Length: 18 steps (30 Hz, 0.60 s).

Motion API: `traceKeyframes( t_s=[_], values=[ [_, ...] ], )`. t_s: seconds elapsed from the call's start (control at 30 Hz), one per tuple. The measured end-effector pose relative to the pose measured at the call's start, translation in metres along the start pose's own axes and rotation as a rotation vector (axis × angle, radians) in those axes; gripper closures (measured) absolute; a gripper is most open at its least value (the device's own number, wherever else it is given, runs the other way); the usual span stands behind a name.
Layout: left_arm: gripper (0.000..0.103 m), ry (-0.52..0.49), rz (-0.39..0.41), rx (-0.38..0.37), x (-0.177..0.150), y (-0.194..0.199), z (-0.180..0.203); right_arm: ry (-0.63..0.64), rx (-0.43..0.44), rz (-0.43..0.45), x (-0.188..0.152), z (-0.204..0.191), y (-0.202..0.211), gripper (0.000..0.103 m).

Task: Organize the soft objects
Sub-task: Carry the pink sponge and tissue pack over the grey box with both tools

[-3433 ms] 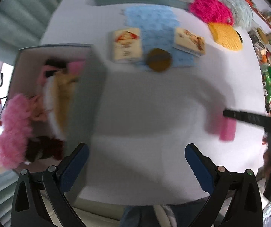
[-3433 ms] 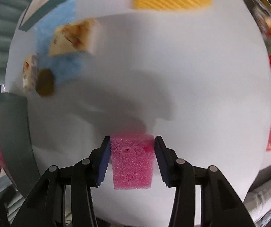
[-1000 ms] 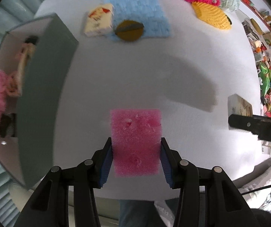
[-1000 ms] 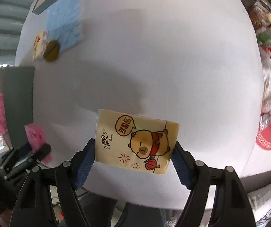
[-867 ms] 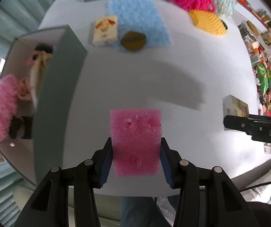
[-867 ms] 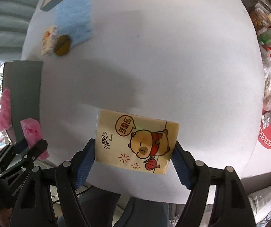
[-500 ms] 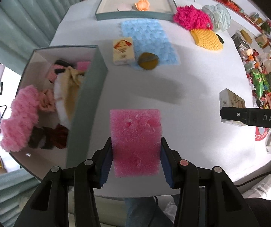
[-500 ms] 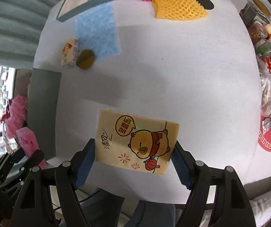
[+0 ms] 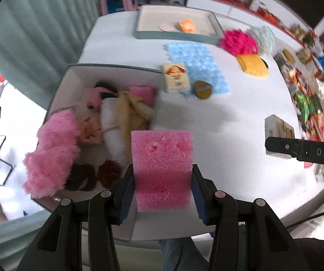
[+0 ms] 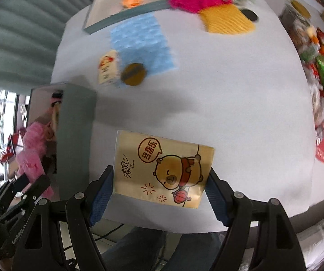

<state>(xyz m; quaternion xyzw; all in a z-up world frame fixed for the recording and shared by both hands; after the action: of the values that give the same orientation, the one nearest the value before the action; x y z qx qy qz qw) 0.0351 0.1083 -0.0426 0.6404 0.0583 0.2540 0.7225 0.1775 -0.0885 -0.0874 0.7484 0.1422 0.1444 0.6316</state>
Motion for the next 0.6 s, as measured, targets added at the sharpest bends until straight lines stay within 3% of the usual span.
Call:
traceKeyframes(
  t_s=[0.33,0.6],
  values=[
    [0.055,0.239,0.078,0.064,-0.029,0.024,-0.079,0.239,0.003,0.029,0.014,-0.093,0.015,0.024],
    [0.055,0.336,0.07,0.079,-0.056,0.021,-0.104,0.398,0.011,0.019,0.011,-0.152,0.015,0.024]
  ],
)
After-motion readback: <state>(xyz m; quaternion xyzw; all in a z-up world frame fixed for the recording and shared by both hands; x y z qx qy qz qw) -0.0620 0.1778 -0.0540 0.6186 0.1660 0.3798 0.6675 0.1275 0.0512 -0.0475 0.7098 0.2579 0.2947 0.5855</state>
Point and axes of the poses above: each gripper's, at about its wrist camera, not at the fingertips, and y roughly against the way its jaws point, z to its right, x to its top, the point moved 2 cm from there along -y, roughly the way its jaws point, and after that the axes turned 6 degrees about -x, right-handed, at the moved point
